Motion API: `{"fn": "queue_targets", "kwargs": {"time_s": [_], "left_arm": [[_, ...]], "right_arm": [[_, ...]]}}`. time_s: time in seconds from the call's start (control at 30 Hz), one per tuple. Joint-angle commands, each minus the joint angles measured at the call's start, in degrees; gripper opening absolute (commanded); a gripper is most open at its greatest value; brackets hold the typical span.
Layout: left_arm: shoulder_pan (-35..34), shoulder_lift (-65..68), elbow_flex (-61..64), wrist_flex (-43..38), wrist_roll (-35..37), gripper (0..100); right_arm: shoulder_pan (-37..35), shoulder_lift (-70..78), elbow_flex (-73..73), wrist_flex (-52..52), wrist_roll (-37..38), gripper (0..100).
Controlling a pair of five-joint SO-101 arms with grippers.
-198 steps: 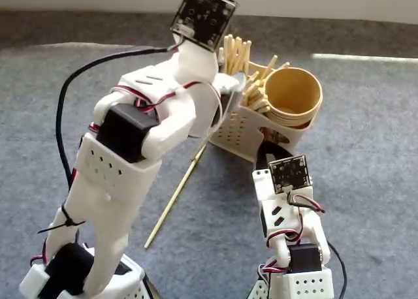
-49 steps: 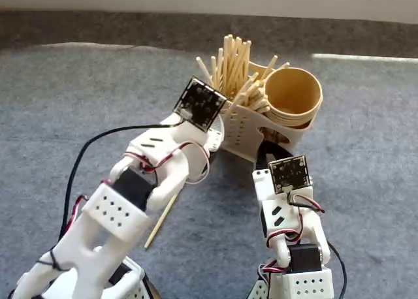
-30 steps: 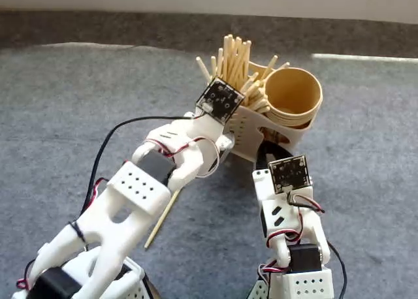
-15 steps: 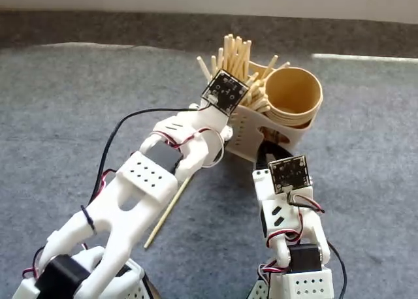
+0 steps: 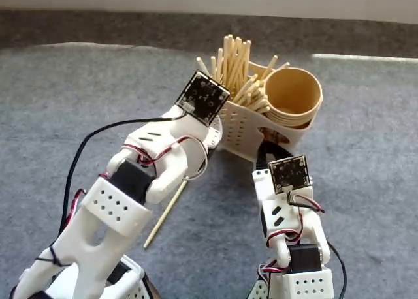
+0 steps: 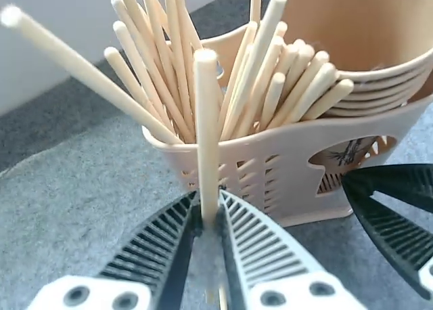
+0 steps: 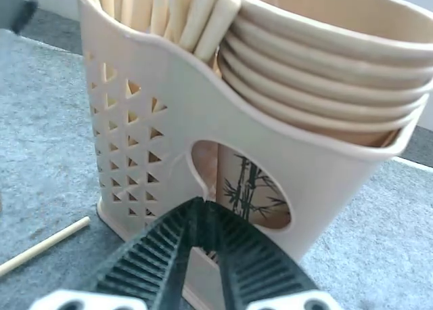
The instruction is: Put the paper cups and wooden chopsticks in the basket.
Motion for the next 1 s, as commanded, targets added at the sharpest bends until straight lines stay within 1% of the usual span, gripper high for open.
{"fn": "queue_targets", "kwargs": {"time_s": [0.0,0.17,0.27,0.37,0.5,0.8,0.97], "left_arm": [[0.48,-5.32,-2.07,0.0,-0.09,1],[0.48,-7.6,-7.78,0.18,0.44,1],[0.48,-7.52,-13.14,0.88,3.78,1],[0.31,-7.43,-19.65,2.81,4.04,1],[0.13,-6.99,-26.86,3.16,4.04,1],[0.31,6.46,-39.08,3.16,4.22,1],[0.04,14.2,-40.84,3.16,4.31,1]], "right_arm": [[0.57,-1.1,4.7,-1.89,-0.09,0.5],[0.4,-1.1,4.7,-1.89,-0.09,0.5],[0.4,-1.1,4.7,-1.89,-0.09,0.5],[0.4,-1.1,4.7,-1.89,-0.09,0.5],[0.4,-1.1,4.7,-1.89,-0.09,0.5],[0.31,-1.1,4.7,-1.89,-0.09,0.5],[0.31,-1.1,4.7,-1.89,-0.09,0.5]]}}
